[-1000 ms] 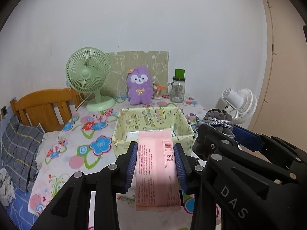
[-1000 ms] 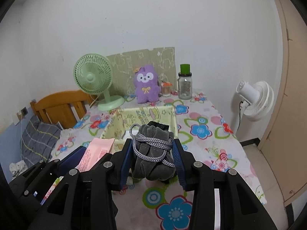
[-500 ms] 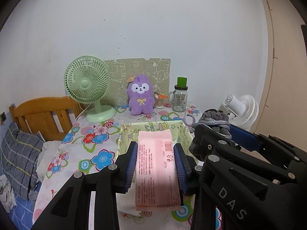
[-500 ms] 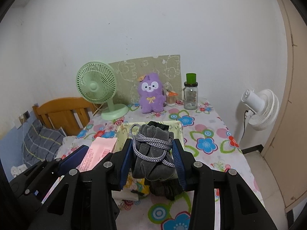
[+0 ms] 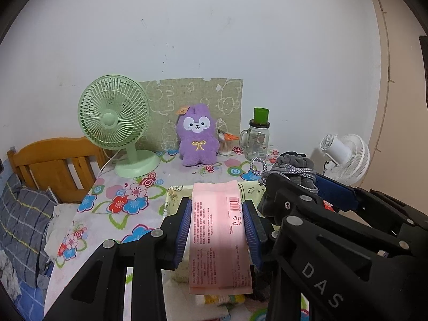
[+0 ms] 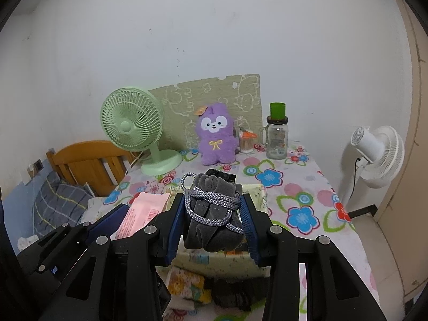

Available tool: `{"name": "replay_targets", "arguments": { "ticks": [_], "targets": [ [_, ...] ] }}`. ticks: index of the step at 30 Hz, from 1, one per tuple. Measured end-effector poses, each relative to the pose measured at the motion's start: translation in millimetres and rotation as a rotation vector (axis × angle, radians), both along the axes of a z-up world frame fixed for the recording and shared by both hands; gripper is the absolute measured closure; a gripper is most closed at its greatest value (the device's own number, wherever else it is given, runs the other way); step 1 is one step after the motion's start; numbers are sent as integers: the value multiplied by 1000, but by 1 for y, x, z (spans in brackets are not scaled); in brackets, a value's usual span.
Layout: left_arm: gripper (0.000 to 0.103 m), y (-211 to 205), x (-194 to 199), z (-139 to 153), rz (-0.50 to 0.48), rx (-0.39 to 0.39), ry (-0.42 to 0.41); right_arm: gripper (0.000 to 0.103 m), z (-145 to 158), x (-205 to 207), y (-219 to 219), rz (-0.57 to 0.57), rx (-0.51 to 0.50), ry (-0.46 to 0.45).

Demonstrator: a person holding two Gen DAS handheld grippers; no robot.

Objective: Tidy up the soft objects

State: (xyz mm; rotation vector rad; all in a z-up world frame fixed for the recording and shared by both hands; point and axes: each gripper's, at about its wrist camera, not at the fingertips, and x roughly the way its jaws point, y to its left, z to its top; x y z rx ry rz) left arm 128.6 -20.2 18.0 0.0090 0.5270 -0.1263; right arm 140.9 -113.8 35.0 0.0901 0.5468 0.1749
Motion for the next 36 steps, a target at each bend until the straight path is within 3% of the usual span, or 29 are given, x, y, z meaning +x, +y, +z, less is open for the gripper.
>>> {"name": "replay_targets", "arguments": {
  "ticks": [25,29,36],
  "targets": [
    [62,4,108,-53,-1,-16,146,58,-52,105,1,36,5,135],
    [40,6,116,-63,14,-6,173,58,-62,114,3,42,-6,157],
    [27,14,125,-77,46,22,225,57,-78,126,11,73,-19,194]
  ]
}}
